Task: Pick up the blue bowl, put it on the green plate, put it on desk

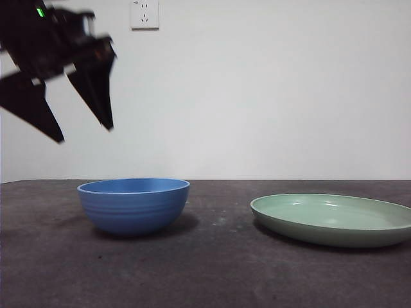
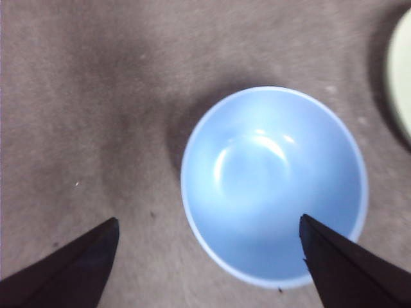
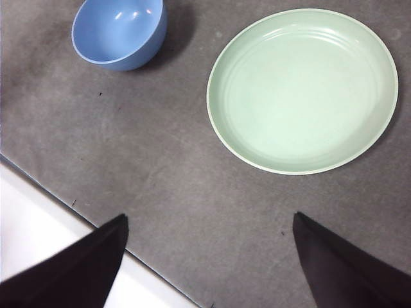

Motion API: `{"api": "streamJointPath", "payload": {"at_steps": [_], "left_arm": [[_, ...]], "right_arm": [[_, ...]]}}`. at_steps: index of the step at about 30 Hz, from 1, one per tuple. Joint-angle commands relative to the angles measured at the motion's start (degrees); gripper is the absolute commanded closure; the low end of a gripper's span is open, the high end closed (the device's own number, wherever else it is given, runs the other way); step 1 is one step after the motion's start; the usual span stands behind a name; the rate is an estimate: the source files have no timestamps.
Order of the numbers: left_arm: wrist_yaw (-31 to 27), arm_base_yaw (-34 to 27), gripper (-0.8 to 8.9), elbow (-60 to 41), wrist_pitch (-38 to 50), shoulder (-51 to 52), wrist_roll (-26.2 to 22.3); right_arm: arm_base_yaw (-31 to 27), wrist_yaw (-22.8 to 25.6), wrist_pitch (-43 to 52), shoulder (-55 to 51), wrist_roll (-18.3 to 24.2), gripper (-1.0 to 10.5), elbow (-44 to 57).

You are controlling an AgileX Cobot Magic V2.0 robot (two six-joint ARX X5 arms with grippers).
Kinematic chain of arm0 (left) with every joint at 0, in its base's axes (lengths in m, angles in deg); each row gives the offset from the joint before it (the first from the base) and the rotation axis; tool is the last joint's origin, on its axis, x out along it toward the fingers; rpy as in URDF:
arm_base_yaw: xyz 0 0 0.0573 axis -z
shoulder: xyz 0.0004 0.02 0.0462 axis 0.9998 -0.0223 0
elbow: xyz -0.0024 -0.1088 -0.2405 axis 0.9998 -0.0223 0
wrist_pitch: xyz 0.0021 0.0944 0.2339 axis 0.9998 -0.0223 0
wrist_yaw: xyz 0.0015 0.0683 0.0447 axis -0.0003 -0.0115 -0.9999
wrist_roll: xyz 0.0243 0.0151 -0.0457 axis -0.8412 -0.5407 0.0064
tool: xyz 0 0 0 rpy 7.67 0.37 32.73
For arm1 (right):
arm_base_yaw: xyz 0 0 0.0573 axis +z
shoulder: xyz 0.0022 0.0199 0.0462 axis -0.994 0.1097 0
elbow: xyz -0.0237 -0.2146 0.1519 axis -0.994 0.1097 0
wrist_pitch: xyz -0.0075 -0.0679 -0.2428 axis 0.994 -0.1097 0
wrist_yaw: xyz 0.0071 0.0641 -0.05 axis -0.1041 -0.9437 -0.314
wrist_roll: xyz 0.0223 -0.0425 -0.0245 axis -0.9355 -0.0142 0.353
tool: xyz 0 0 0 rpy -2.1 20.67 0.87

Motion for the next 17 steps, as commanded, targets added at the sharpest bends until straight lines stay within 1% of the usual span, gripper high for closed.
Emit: {"api": "streamJointPath", "payload": {"at_steps": [1,10,14,16,17], "left_arm": [[-0.4,0.3,3.77,1.1,2.2,-3.9,0.3],[-0.6,0.3,3.77,1.1,5.1,-12.7,0.5],[-1.3,0.3,3.81,1.1,5.7,-14.8,1.6],[-1.6,0.4,3.98,1.1,5.6,-15.4,2.0],[-1.6,0.4,4.35,1.1,5.5,-15.4,2.1]], "right_arm": [[0.2,0.0,0.6,0.3,-0.6,5.3,-1.1],[0.2,0.0,0.8,0.3,-0.6,5.3,-1.1],[0.2,0.0,0.8,0.3,-0.6,5.3,-1.1],[0.2,0.0,0.8,0.3,-0.6,5.3,-1.1],[0.2,0.0,0.8,0.3,-0.6,5.3,-1.1]]}}
